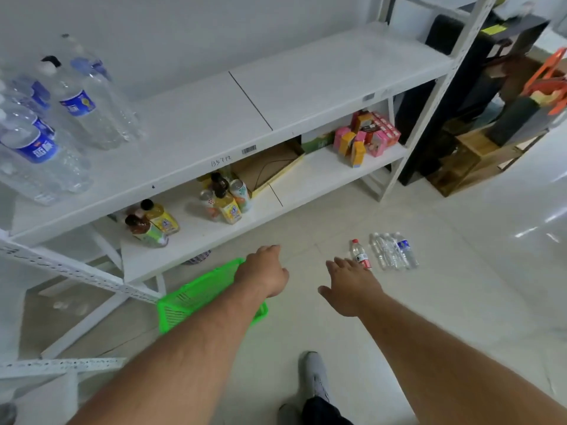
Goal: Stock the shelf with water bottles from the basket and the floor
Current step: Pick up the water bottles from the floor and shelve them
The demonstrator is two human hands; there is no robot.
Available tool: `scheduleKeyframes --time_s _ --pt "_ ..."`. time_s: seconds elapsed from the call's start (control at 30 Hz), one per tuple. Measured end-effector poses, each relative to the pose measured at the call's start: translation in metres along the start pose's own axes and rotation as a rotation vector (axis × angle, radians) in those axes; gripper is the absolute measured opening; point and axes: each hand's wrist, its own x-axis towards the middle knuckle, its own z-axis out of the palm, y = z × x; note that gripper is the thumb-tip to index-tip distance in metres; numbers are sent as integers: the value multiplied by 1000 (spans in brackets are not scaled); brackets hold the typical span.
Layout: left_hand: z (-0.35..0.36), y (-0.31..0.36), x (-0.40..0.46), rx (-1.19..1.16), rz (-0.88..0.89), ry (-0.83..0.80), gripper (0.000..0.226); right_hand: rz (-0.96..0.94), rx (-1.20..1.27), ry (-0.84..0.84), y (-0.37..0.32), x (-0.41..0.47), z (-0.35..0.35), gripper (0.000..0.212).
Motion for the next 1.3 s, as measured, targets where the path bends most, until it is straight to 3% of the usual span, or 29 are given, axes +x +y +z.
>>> scheduleKeyframes --time_s 0.43,0.83,1.3 --pt "76 79 -37 -2 52 -70 67 136 38 -33 99 -77 20 59" --pt "97 215 15 -13 8 -126 69 154 98 -31 250 -29 -25 62" --pt "81 269 123 -90 -9 -203 72 256 139 -49 331 58 -74 59"
